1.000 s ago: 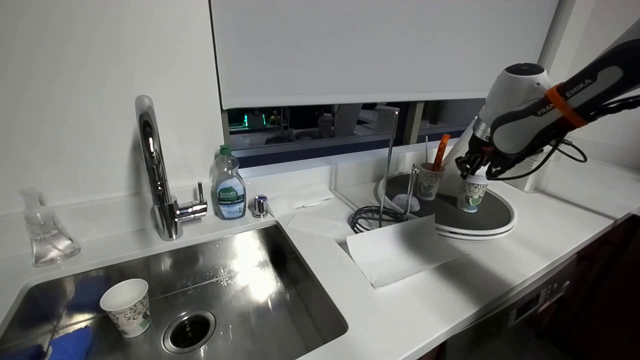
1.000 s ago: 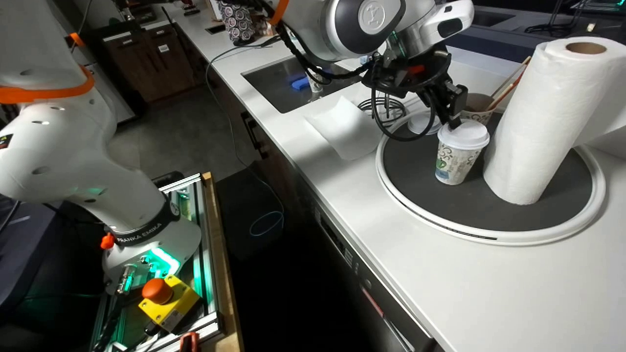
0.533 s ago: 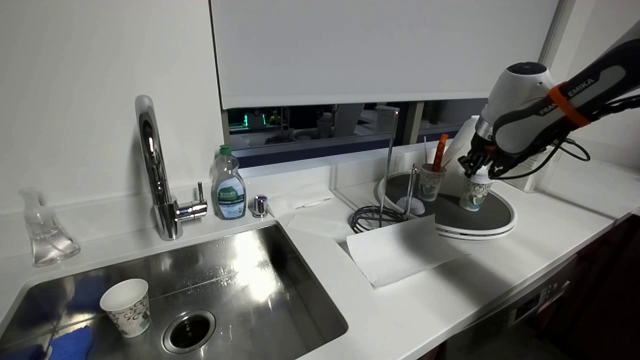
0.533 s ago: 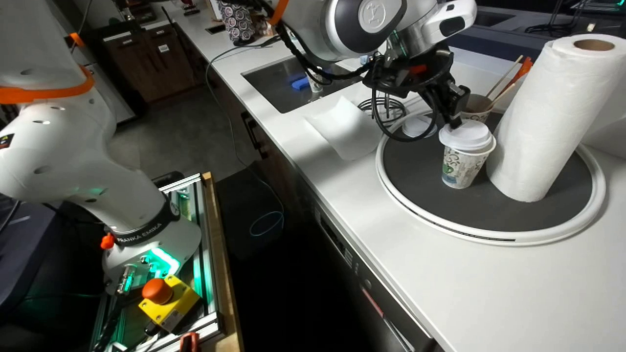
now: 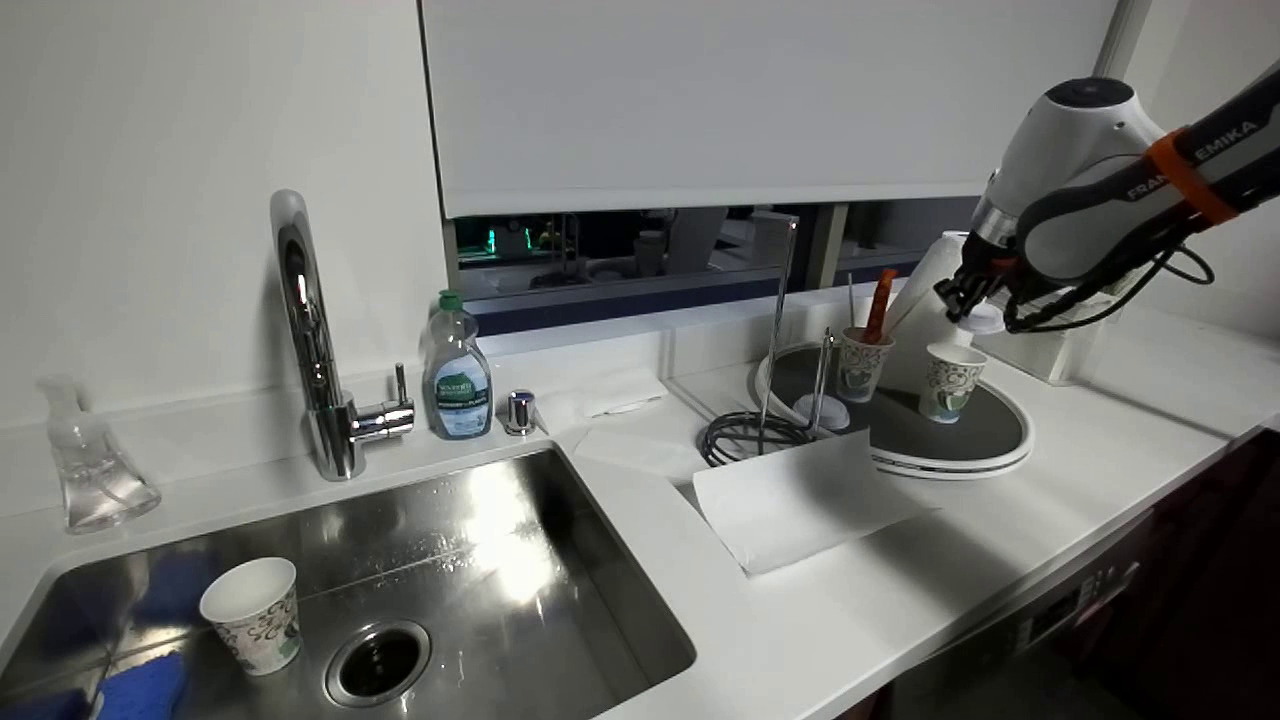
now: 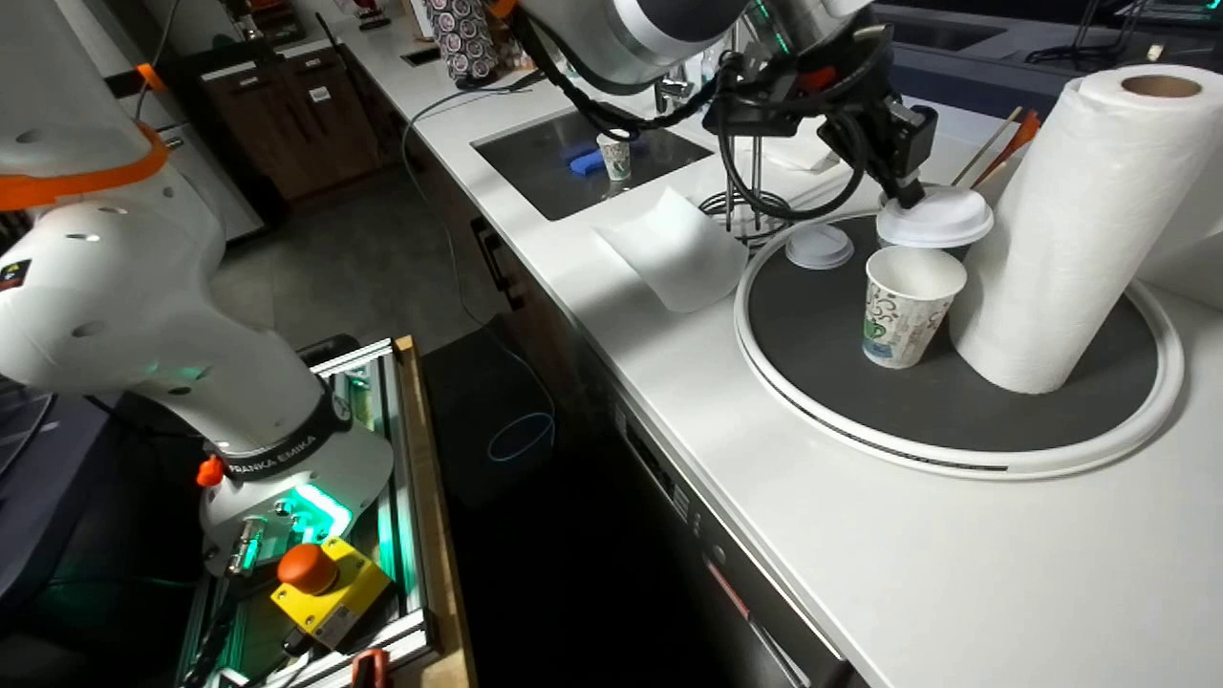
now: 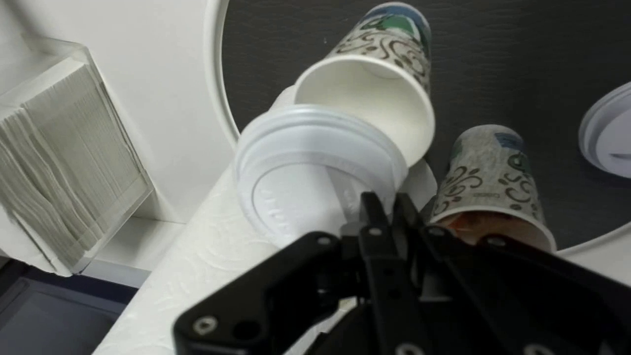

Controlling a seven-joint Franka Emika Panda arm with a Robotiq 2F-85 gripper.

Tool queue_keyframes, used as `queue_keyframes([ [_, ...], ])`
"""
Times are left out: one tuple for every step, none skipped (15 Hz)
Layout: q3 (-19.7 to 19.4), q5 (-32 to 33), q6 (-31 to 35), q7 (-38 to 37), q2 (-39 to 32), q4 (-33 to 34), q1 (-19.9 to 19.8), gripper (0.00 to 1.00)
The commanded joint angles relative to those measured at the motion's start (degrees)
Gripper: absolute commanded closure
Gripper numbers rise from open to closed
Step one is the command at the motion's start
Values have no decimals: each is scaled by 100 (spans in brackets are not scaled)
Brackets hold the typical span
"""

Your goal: Remove the lid from the coffee cup on the right.

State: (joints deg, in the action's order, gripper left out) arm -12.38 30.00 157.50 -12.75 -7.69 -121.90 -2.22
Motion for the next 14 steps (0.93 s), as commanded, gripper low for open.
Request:
queue_keyframes([
  [524, -1201, -202, 1138, 737, -746, -70, 98],
  [686, -1737, -275, 1600, 873, -911, -56, 98],
  [801, -2176, -434, 1931, 986, -1015, -15, 98],
  [867, -2486, -720, 2134, 1034, -1020, 21, 98],
  [907, -2603, -1053, 2136, 1018, -983, 49, 98],
  [943, -2559, -1353, 1981, 973, -954, 54, 98],
  [947, -2256, -1400, 1534, 791, -889, 12, 98],
  [955, -2213, -1371, 1343, 642, -875, -4, 98],
  [950, -2170, -1217, 1107, 446, -853, -11, 98],
  [944, -2152, -1047, 960, 245, -819, -7, 98],
  [928, -2094, -949, 785, 63, -746, 3, 98],
  [928, -2017, -785, 511, -159, -659, 57, 98],
  [893, -1890, -655, 210, -341, -563, 108, 98],
  [814, -1629, -435, -177, -473, -533, 187, 98],
])
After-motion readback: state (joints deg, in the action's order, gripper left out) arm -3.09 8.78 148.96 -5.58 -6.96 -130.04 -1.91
